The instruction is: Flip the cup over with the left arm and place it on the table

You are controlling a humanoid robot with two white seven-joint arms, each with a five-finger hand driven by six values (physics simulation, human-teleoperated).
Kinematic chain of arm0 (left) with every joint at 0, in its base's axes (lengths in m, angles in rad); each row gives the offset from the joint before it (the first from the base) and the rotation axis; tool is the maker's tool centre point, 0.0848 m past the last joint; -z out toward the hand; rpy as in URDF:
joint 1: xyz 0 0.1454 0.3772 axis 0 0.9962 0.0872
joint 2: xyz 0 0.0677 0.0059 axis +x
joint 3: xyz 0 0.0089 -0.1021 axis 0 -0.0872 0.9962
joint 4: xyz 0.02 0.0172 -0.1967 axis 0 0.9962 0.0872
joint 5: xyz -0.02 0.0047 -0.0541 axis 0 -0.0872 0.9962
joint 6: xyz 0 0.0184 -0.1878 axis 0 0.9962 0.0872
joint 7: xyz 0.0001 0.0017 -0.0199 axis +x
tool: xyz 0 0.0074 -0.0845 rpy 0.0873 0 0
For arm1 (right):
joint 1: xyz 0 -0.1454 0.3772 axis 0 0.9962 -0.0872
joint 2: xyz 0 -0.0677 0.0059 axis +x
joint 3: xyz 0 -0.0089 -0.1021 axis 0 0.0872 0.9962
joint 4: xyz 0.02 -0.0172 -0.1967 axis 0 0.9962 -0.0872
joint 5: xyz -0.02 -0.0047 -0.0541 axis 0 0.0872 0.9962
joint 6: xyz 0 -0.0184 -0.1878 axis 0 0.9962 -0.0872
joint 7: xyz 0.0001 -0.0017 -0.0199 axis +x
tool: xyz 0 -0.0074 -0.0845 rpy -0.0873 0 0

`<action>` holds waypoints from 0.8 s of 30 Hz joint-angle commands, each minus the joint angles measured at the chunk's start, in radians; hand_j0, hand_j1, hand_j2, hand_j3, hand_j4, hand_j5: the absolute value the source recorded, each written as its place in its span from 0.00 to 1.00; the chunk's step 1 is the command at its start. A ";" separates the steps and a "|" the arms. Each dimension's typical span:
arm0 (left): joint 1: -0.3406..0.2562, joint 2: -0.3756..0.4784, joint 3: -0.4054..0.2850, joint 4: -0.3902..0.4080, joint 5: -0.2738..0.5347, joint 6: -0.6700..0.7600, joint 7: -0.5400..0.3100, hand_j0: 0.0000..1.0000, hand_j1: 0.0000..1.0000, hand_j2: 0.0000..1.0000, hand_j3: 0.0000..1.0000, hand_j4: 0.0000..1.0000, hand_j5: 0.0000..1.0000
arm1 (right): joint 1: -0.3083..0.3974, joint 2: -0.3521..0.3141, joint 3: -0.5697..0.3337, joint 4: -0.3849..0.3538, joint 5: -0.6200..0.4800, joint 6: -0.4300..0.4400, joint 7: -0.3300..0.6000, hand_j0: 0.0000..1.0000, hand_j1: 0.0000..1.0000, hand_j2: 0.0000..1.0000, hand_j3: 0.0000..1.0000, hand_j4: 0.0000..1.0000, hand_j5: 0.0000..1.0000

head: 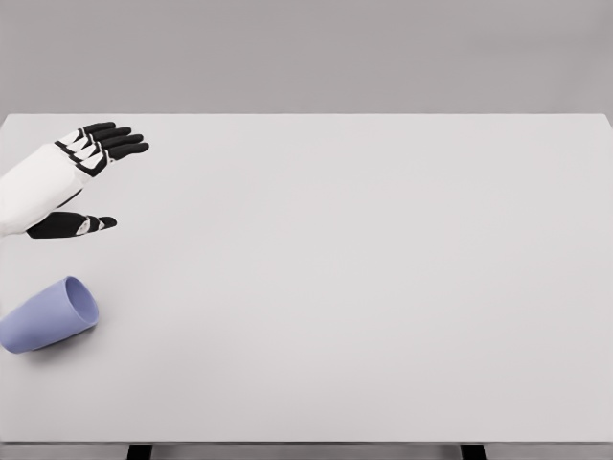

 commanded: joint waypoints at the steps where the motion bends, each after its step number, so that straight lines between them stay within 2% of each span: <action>1: 0.000 0.000 0.000 -0.001 0.006 0.000 0.001 1.00 1.00 1.00 1.00 1.00 1.00 | -0.002 0.000 -0.006 -0.005 -0.008 -0.002 0.000 1.00 1.00 1.00 1.00 1.00 1.00; 13: -0.008 0.020 0.014 0.006 -0.014 0.000 0.007 1.00 1.00 1.00 1.00 1.00 1.00 | 0.005 0.000 0.000 0.005 -0.003 0.001 0.000 1.00 1.00 1.00 1.00 1.00 1.00; 16: -0.017 0.037 0.037 0.012 -0.028 0.000 -0.027 1.00 1.00 1.00 1.00 1.00 1.00 | 0.005 0.000 0.000 0.005 -0.003 0.001 0.000 1.00 1.00 1.00 1.00 1.00 1.00; 18: -0.014 0.068 0.100 0.010 0.014 0.000 -0.166 1.00 1.00 1.00 1.00 1.00 1.00 | 0.005 0.000 0.000 0.005 -0.003 0.003 0.000 1.00 1.00 1.00 1.00 1.00 1.00; 21: -0.005 0.072 0.101 -0.004 0.267 0.000 -0.554 1.00 1.00 1.00 1.00 1.00 1.00 | 0.005 0.000 0.000 0.005 -0.003 0.003 0.000 1.00 1.00 1.00 1.00 1.00 1.00; 22: -0.008 0.086 0.101 -0.008 0.304 0.000 -0.606 1.00 1.00 1.00 1.00 1.00 1.00 | 0.005 0.000 0.000 0.005 -0.003 0.003 0.000 1.00 1.00 1.00 1.00 1.00 1.00; 24: -0.015 0.149 0.078 -0.033 0.380 0.000 -0.606 1.00 1.00 1.00 1.00 1.00 1.00 | 0.005 0.000 0.000 0.005 -0.003 0.003 0.000 1.00 1.00 1.00 1.00 1.00 1.00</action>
